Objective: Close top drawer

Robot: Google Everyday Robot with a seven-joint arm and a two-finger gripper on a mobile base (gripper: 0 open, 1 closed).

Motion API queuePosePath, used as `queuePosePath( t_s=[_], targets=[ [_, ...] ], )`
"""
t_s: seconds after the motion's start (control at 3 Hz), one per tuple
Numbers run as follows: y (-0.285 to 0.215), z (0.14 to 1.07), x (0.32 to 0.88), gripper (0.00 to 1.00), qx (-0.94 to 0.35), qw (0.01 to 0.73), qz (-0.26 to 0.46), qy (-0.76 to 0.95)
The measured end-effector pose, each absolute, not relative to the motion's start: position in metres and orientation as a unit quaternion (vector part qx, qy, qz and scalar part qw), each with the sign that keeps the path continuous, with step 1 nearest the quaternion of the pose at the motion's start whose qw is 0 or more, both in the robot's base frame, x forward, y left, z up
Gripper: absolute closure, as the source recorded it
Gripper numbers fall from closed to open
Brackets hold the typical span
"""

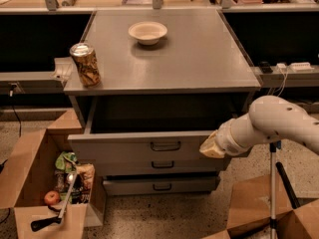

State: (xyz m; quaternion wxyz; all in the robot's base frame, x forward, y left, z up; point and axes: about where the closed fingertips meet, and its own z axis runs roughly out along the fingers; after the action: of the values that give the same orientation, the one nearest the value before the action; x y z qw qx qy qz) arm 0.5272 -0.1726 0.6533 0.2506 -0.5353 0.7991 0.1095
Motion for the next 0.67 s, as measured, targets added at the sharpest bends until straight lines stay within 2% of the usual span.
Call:
queuePosePath(
  t_s=[0.67],
  targets=[
    [-0.164, 0.663, 0.576, 1.00, -0.547, 0.272, 0.119, 0.782]
  ],
)
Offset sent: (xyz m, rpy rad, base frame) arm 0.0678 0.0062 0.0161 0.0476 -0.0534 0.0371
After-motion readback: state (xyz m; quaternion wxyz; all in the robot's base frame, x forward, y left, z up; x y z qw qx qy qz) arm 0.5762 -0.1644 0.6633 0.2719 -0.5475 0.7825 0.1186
